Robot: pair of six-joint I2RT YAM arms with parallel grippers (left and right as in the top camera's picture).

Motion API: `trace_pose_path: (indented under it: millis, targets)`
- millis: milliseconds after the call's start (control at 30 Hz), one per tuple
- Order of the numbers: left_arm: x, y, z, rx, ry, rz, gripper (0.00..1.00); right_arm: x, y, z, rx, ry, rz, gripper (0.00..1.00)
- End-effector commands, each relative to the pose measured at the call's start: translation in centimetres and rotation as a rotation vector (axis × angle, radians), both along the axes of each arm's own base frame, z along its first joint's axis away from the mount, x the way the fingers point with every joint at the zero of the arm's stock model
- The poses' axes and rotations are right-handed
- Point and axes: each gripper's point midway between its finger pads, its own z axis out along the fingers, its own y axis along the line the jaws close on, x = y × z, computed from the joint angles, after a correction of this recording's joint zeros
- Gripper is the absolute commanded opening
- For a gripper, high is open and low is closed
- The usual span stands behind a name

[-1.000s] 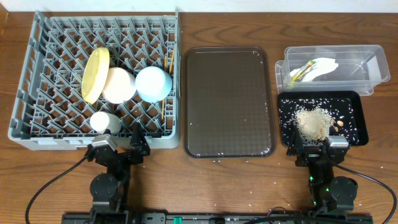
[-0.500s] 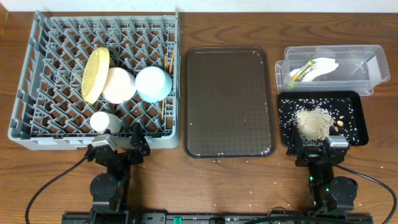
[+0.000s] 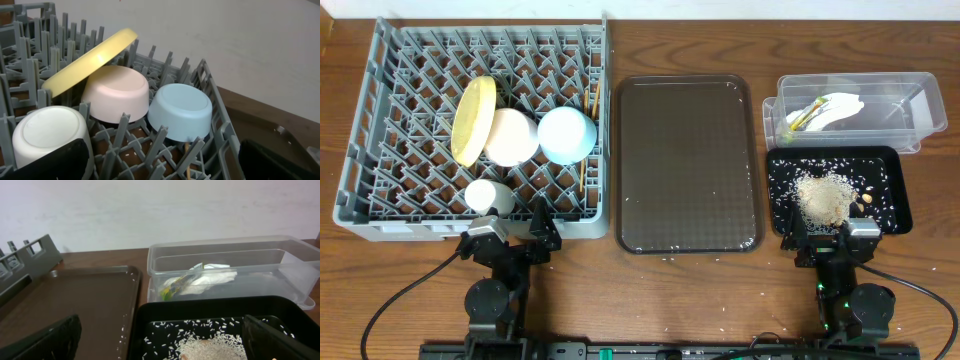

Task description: Sort waste into correct bins and load items into the dishwasher

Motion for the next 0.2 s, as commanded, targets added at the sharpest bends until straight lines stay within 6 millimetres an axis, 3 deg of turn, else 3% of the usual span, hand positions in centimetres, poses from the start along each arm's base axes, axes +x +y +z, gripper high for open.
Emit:
trace_pose_path:
  millis: [0, 167]
  targets:
    - [-0.07, 0.02, -1.77, 0.012, 0.050, 0.002, 0.96, -0.02, -0.35, -0.06, -0.013, 0.001, -0.014, 0.99]
    - [-0.07, 0.03, -1.77, 0.012, 0.050, 0.002, 0.96, -0.02, -0.35, -0.06, -0.013, 0.001, -0.014, 0.99]
